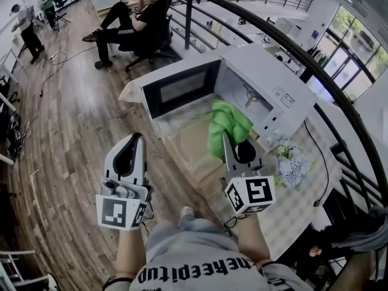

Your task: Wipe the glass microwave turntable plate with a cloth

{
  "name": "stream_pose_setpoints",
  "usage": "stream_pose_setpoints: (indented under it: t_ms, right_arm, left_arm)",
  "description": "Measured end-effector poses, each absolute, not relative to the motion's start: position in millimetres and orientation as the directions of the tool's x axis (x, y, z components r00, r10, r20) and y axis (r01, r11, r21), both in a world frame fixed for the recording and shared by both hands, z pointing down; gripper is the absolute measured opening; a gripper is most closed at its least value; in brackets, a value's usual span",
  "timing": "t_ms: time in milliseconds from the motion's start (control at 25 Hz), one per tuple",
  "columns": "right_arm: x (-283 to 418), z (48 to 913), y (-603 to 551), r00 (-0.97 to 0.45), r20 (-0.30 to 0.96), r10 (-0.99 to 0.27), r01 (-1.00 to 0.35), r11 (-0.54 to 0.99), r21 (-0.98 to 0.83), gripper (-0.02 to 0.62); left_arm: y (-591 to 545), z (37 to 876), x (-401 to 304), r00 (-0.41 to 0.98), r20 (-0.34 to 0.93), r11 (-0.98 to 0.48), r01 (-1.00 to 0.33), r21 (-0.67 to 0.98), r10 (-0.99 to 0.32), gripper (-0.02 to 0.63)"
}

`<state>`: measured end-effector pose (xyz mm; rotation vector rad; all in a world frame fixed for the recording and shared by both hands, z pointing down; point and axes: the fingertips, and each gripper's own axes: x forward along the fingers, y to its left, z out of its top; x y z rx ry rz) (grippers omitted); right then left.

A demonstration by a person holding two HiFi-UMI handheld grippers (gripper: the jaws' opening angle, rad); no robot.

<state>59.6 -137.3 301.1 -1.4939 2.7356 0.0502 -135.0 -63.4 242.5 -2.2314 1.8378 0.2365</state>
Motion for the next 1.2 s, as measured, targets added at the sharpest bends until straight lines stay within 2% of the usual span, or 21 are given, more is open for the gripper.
stream_pose_setpoints:
  t_ms: [320,560,1200]
  right_arm:
    - [48,340,-180,-0.564,0.074,-0.822,-0.826,0.561,-0.063,0.095]
    - [41,395,-206,-0.548,0.211,-0.809,-0.836,0.533,-0.13,0.095]
    - [-16,521,-278,-0.518,0.503,-0.692,-0.847,0.496,-0.19,0.094]
  left_arm:
    - [-96,259,-131,0.203,-0.226,-0.187,-0.978,-0.088,-0.953,0.015]
    - [-120,276,-136,0.22,-0.179,-0.211,-0.975,-0.068,-0.959,0.015]
    - [-202,289,-168,0.3,-0.158,-0.296,-0.954,-0.049,-0.941,0.015]
